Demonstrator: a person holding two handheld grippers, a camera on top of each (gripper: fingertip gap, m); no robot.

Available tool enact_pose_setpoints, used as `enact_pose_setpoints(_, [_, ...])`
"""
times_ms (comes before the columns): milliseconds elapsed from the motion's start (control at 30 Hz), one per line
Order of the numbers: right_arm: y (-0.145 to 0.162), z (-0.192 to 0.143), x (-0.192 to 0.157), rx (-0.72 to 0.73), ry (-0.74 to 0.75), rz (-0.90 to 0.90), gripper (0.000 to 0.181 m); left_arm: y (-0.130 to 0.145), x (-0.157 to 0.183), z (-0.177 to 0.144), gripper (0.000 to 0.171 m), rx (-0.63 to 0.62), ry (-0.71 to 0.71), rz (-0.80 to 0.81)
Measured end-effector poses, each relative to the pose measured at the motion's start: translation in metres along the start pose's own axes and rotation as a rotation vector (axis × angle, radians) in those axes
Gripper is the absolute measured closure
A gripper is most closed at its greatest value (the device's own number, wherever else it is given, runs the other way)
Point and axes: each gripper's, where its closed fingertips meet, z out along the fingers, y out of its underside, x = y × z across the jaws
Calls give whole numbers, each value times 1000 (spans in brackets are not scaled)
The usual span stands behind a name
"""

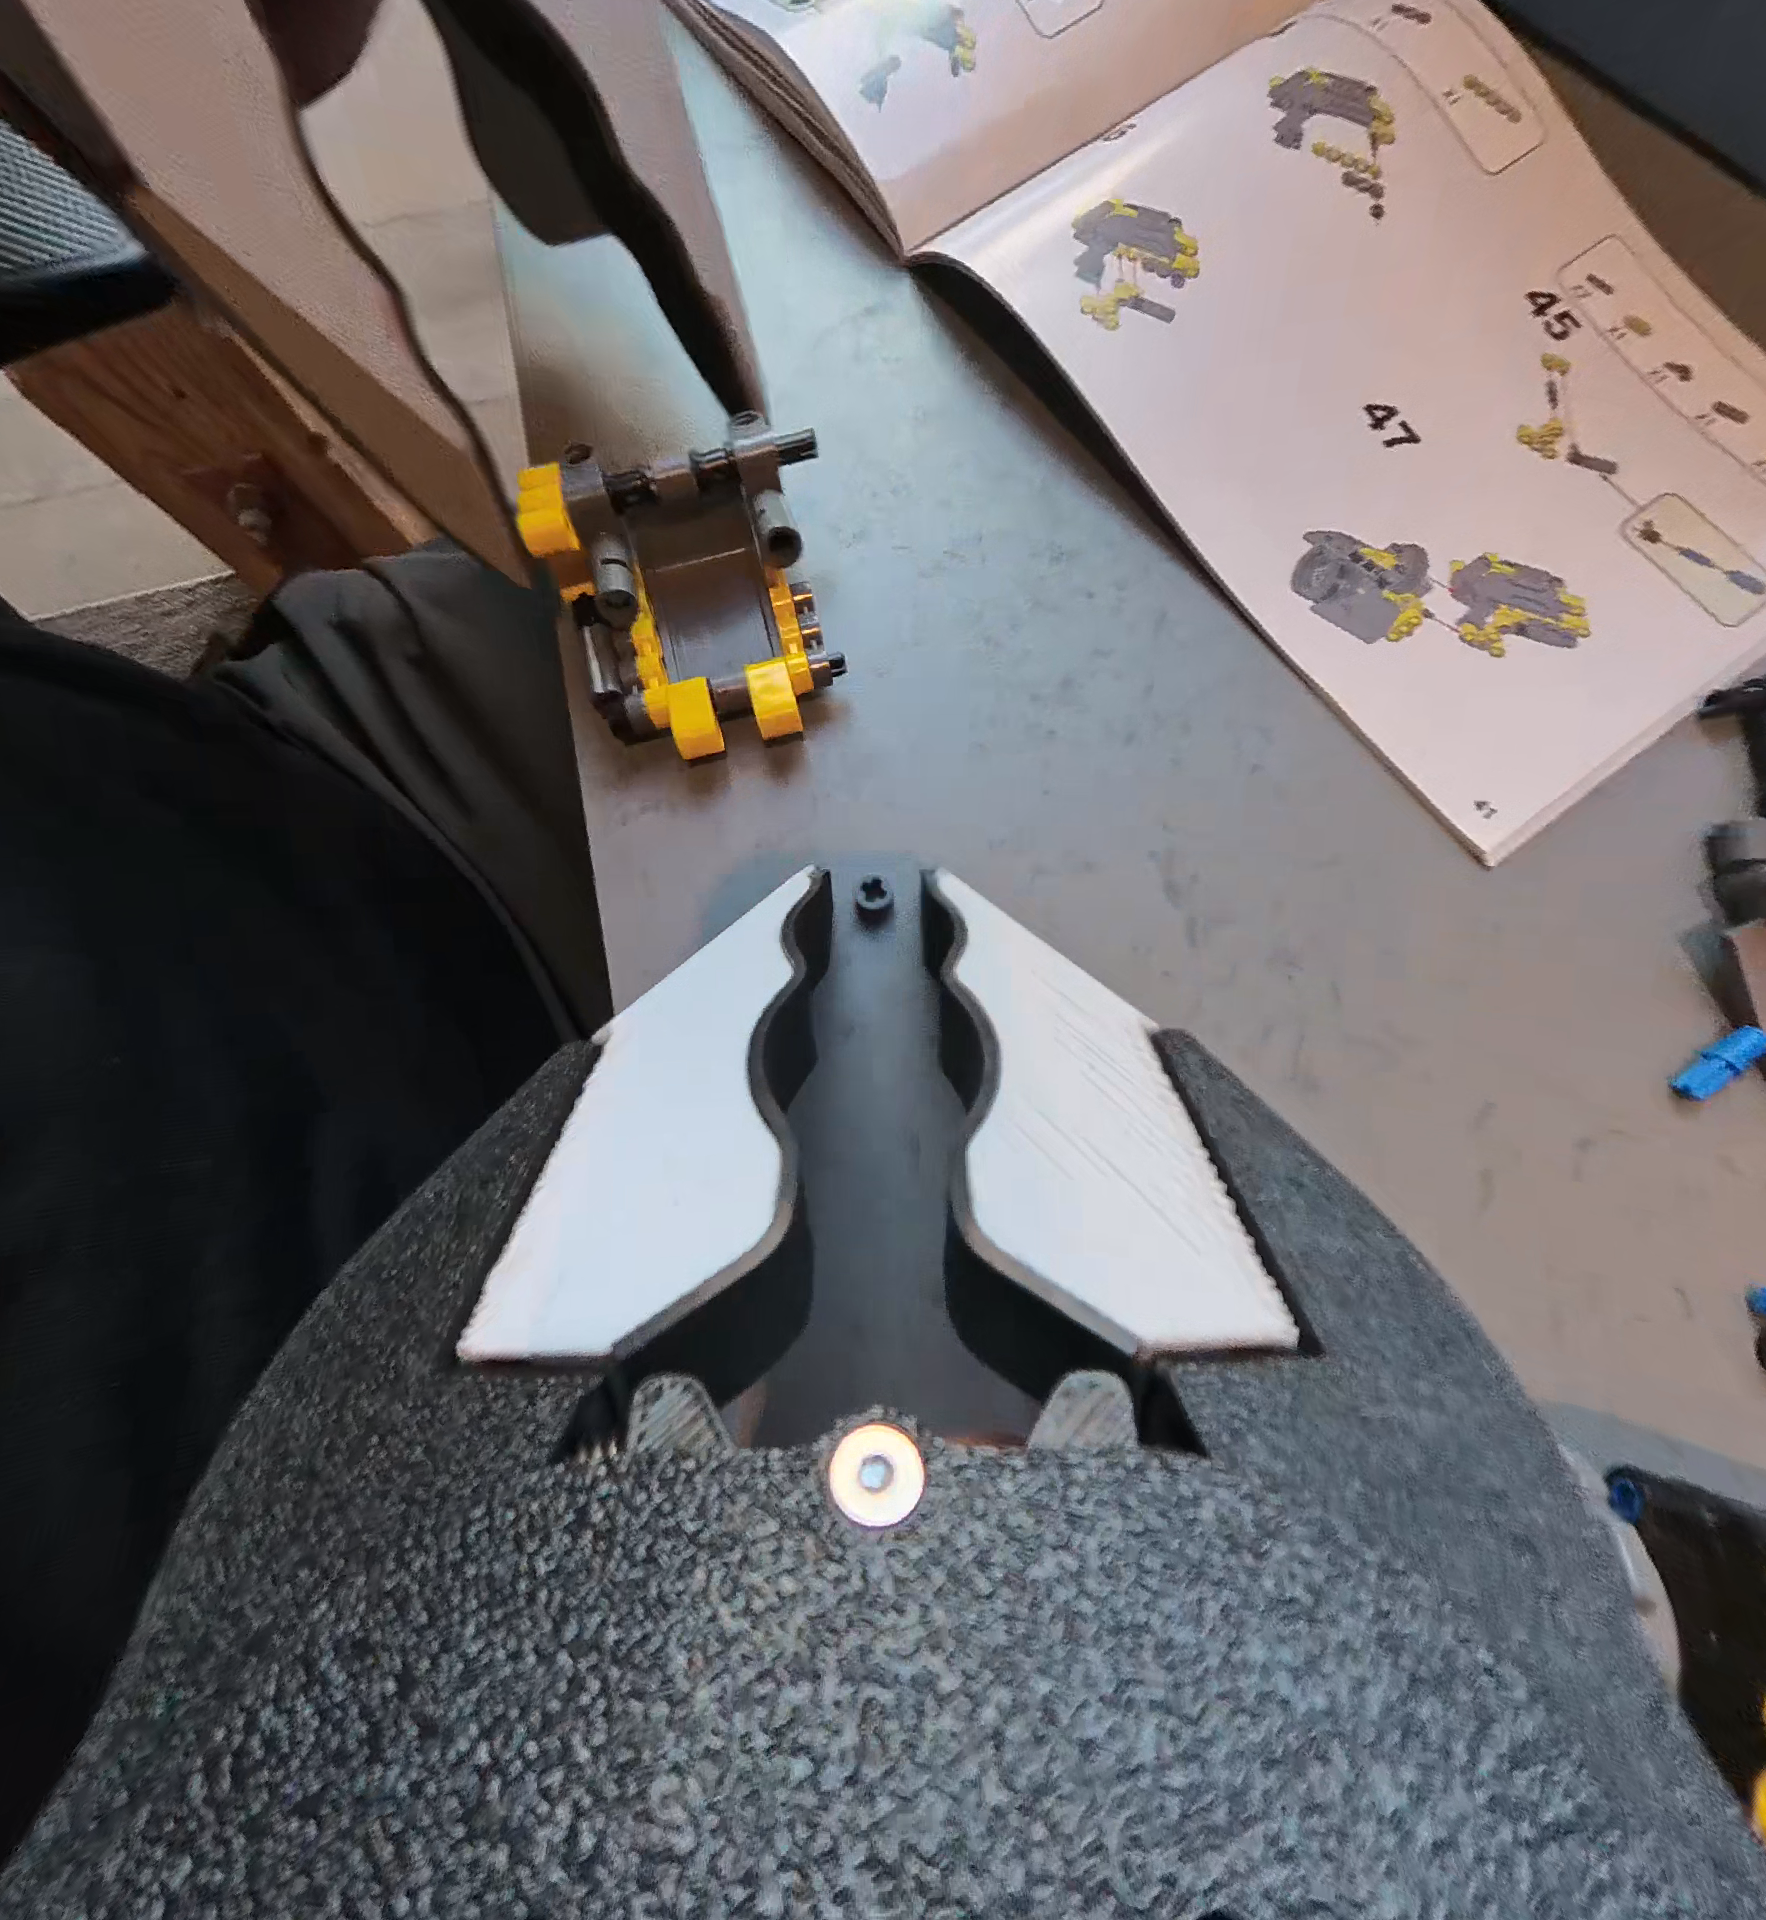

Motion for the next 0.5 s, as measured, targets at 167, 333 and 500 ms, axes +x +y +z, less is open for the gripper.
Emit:
enact_pose_setpoints(167, [-2, 3, -3, 1, -36, -1, 176, 8, -27, -1, 124, -59, -116, 171])
enact_pose_setpoints(333, [-4, 1, -1, 20, -46, 30, 176, -5, -34, -12, 120, 38, -108, 93])
enact_pose_setpoints(500, [-3, -1, -4, 26, -80, 29, 168, -15, -9, -5, 109, 85, -45, 72])
